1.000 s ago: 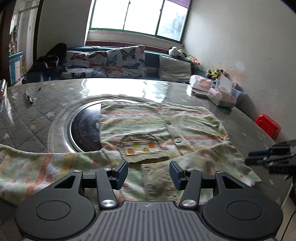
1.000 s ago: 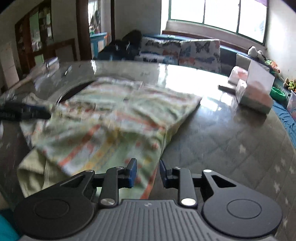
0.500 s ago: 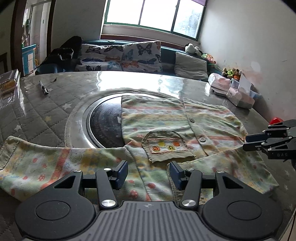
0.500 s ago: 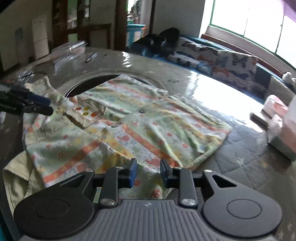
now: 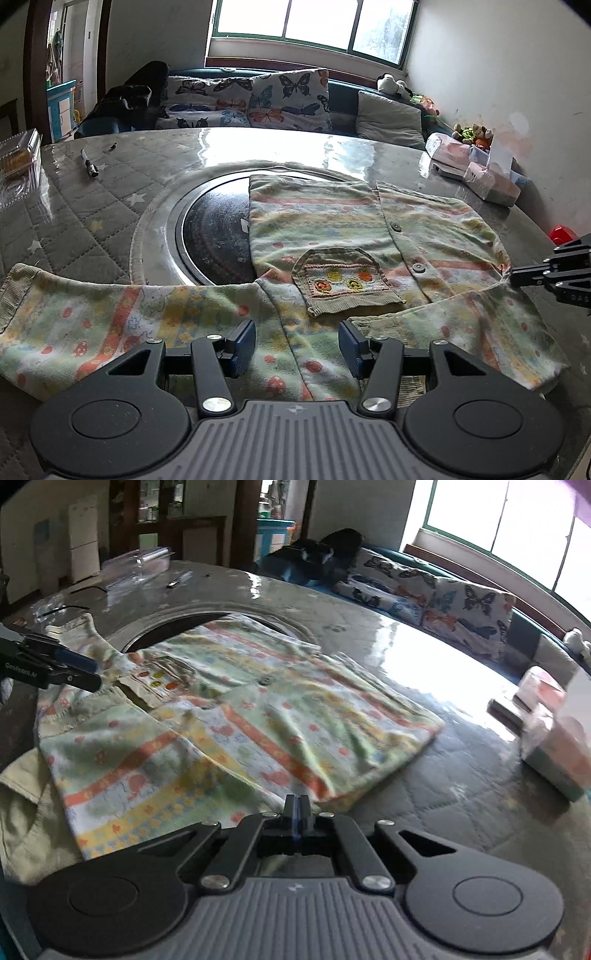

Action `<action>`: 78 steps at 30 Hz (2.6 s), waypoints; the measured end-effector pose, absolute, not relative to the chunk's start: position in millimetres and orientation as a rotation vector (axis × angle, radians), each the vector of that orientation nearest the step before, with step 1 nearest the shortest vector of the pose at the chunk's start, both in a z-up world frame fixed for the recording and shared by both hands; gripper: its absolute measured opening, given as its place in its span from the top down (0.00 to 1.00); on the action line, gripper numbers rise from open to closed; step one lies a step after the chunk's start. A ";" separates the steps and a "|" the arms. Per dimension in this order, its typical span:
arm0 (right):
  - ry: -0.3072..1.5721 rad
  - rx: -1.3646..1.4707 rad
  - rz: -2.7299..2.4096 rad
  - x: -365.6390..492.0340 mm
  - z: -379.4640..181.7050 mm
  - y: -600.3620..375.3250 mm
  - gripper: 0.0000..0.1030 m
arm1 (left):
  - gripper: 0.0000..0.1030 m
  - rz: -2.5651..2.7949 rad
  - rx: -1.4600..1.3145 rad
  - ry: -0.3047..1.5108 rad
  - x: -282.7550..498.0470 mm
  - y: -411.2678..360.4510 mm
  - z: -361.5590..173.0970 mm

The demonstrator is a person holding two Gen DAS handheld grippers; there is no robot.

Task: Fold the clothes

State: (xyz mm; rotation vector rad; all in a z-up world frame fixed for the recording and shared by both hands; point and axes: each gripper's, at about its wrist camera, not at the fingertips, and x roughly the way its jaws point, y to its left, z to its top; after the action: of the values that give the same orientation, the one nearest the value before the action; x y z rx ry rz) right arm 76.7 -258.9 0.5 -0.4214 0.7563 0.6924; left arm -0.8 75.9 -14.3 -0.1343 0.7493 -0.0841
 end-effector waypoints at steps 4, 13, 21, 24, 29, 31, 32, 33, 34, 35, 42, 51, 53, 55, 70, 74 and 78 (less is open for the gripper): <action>0.743 -0.402 0.652 77.1 3.6 -268.3 0.91 | 0.48 -0.099 -0.144 0.746 0.9 70.5 -6.6; 0.732 -0.265 0.577 60.3 9.2 -294.3 0.72 | 0.49 -0.417 -0.039 0.684 22.1 -11.5 22.7; 0.744 -0.214 0.582 17.8 7.5 -308.6 0.63 | 0.50 -0.648 0.051 0.720 65.1 -90.4 15.3; 0.753 -0.184 0.586 6.0 3.0 -312.5 0.58 | 0.50 -0.691 0.073 0.761 81.5 -108.7 5.8; 0.749 -0.142 0.593 -5.9 -4.1 -318.5 0.56 | 0.50 -0.732 0.105 0.809 95.6 -123.4 -1.0; 0.742 -0.128 0.599 -7.3 -4.5 -319.7 0.52 | 0.50 -0.725 0.119 0.828 99.1 -125.6 -4.2; 0.738 -0.121 0.601 -8.0 -4.7 -320.4 0.52 | 0.51 -0.719 0.126 0.835 100.6 -126.4 -5.8; 0.734 -0.113 0.604 -8.7 -5.0 -321.0 0.52 | 0.51 -0.715 0.128 0.840 102.3 -126.3 -6.9; 0.730 -0.106 0.607 -9.4 -5.2 -321.6 0.52 | 0.51 -0.713 0.126 0.842 104.0 -125.5 -7.3; 0.727 -0.099 0.610 -10.1 -5.4 -322.2 0.52 | 0.52 -0.713 0.123 0.846 105.6 -124.8 -7.9; 0.721 -0.079 0.623 -11.7 -9.8 -321.1 0.52 | 0.70 -0.744 0.123 0.886 113.4 -127.4 -13.2; 0.727 -0.061 0.624 -11.3 -17.2 -319.8 0.52 | 0.93 -0.763 0.018 0.886 122.5 -119.9 -2.8; 0.728 -0.058 0.624 -11.4 -18.7 -319.5 0.51 | 0.93 -0.766 0.004 0.880 123.7 -122.9 -2.6; 0.728 -0.062 0.623 -13.2 -18.2 -318.5 0.51 | 0.93 -0.779 -0.021 0.884 126.2 -127.4 -6.7; 0.643 -0.117 0.608 4.2 5.8 -301.6 0.52 | 0.74 -0.635 -0.113 0.765 107.2 -62.3 17.0; 0.628 -0.125 0.611 22.3 5.8 -288.4 0.52 | 0.68 -0.528 -0.109 0.749 76.0 -23.6 14.7; 0.657 -0.126 0.603 39.1 -3.9 -277.1 0.53 | 0.52 -0.402 -0.101 0.749 47.6 10.5 6.3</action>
State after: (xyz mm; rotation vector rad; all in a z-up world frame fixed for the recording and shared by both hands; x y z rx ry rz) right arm 39.1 -277.1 -3.9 -0.1259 0.6571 0.6025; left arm 47.6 10.5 6.3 -0.1008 0.7494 -0.4024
